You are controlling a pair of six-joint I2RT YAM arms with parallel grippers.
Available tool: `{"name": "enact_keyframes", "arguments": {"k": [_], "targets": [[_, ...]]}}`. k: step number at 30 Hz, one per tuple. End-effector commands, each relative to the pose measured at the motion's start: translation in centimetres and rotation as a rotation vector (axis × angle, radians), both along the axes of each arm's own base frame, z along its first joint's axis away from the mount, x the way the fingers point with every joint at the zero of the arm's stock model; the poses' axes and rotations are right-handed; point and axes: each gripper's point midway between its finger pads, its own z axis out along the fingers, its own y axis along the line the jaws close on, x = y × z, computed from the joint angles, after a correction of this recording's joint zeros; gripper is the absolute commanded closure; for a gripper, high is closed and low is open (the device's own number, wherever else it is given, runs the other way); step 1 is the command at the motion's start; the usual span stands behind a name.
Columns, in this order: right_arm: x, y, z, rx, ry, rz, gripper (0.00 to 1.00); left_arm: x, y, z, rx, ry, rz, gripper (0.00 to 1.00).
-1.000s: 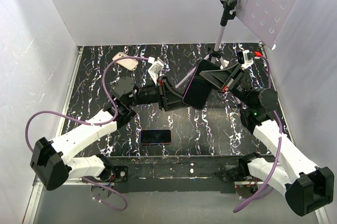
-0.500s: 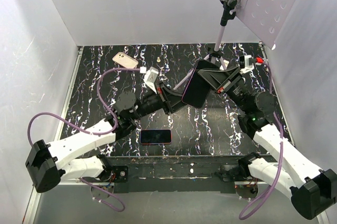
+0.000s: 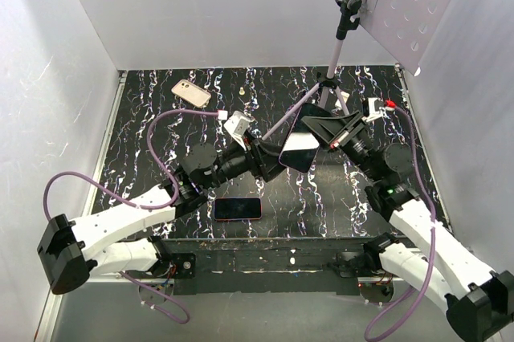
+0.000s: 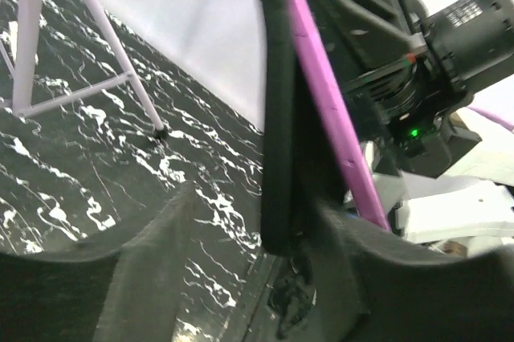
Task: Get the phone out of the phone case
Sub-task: Remove the phone case from the phone.
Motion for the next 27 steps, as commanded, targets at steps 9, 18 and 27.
{"name": "enact_keyframes", "arguments": {"k": [9, 18, 27], "targets": [[-4.8, -1.1, 4.2, -0.256, -0.259, 0.111, 0.99, -11.3, 3.3, -1.3, 0.256, 0.005, -0.593, 0.37], [-4.2, -0.6, 3.5, -0.235, -0.242, 0.137, 0.99, -11.8, 2.2, 3.3, 0.056, 0.22, -0.619, 0.46], [-4.4, -0.8, 3.3, -0.234, -0.229, 0.132, 0.99, -7.7, 1.5, 4.8, -0.168, 0.405, -0.398, 0.66]]}}
